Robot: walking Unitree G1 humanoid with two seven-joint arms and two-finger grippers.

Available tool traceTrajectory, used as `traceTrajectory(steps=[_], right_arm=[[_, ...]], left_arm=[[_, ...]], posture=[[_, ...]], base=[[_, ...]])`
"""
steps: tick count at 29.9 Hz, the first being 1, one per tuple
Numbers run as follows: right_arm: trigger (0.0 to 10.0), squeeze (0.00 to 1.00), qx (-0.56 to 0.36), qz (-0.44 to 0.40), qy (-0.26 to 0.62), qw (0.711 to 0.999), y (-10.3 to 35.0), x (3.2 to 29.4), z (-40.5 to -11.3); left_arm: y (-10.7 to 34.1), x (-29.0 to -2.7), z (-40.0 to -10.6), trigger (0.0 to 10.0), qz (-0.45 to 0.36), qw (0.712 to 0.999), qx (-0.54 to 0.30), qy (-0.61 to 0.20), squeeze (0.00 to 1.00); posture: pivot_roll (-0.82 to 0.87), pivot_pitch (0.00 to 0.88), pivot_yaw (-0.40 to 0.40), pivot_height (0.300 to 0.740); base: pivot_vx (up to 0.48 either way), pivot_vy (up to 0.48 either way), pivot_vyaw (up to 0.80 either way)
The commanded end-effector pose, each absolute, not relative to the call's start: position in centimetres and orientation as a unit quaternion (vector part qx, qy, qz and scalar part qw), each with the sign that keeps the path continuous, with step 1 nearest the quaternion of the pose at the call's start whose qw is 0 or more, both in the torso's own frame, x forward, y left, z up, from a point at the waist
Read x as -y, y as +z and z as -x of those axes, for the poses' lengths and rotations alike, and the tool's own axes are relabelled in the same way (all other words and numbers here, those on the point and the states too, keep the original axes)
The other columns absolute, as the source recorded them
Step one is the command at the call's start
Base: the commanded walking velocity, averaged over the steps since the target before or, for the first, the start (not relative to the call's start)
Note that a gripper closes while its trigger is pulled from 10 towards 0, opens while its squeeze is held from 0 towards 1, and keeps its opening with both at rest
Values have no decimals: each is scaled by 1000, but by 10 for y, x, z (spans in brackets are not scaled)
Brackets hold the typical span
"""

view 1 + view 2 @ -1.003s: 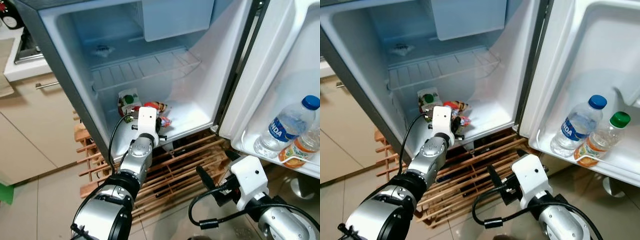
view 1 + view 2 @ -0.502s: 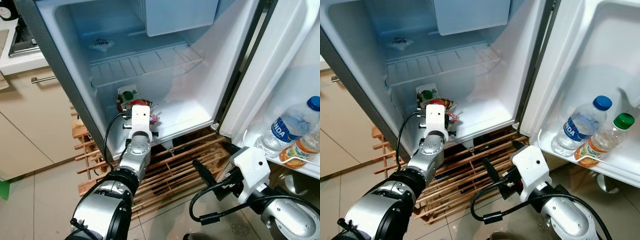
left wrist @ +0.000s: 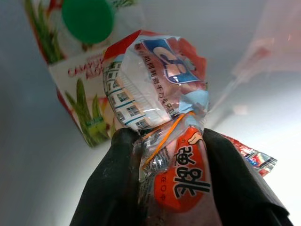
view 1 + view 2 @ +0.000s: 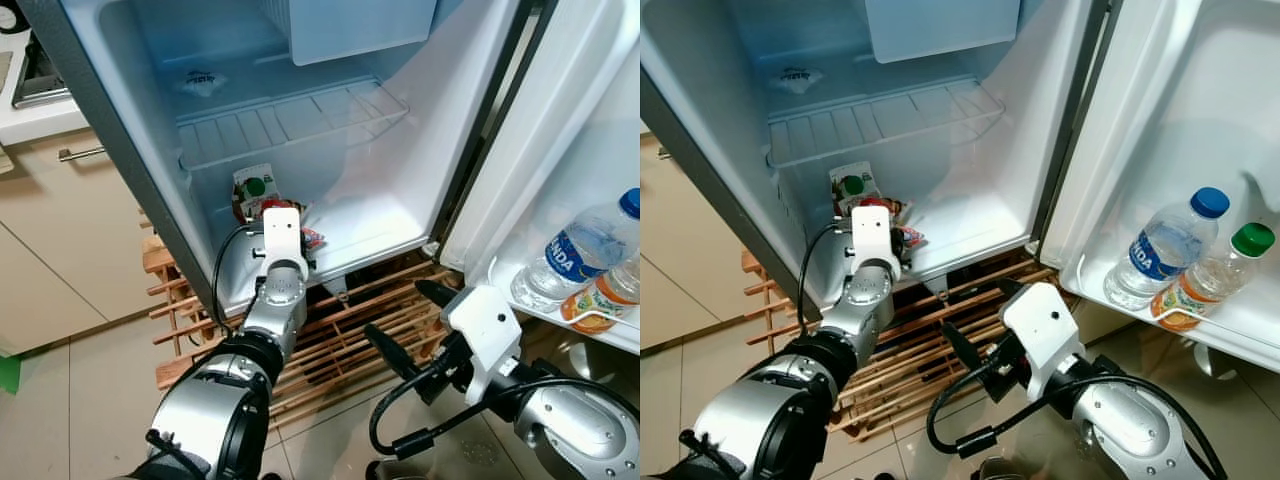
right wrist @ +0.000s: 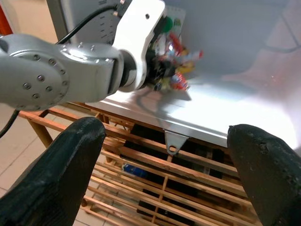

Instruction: Restocking fridge

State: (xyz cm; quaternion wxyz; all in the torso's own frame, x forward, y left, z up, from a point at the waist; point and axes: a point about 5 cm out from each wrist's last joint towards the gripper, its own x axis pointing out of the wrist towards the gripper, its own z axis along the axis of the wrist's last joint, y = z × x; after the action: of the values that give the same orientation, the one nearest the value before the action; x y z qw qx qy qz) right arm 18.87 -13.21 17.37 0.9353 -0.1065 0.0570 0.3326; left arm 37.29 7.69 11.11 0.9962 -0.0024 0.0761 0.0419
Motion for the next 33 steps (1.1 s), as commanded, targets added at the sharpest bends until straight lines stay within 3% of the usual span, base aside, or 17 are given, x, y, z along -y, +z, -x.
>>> traceTrajectory(steps=[1,7,15,16,17,21,33], right_arm=[[10000,0,-55,101,338,934,175,127,-187],[10000,0,-59,96,336,935,172,124,-189],[10000,0,-56,87,340,935,165,118,-203],[10000,0,-55,86,340,935,164,117,-205],[10000,0,-54,85,341,935,163,116,-207],[10000,0,-45,67,323,943,160,113,-222],[10000,0,-5,39,233,972,157,112,-278]], left_arm=[[127,-73,-378,10000,-6,999,-39,36,1000],[140,-72,-384,10000,-5,999,-24,41,1000],[117,-76,-373,10000,-2,995,-81,66,1000],[116,-77,-371,10000,-6,995,-79,65,882],[117,-79,-369,10000,-7,996,-70,61,0],[115,-89,-358,10000,-18,997,-56,43,0],[145,-107,-309,10000,-13,997,-1,-80,0]], posture=[[-463,151,64,740],[-436,136,67,740],[-355,76,71,740],[-343,63,72,740],[-338,57,72,740],[-284,0,84,740],[-128,0,89,740]], base=[[0,0,0],[0,0,0],[0,0,0],[0,0,0],[0,0,0],[0,0,0],[0,0,0]])
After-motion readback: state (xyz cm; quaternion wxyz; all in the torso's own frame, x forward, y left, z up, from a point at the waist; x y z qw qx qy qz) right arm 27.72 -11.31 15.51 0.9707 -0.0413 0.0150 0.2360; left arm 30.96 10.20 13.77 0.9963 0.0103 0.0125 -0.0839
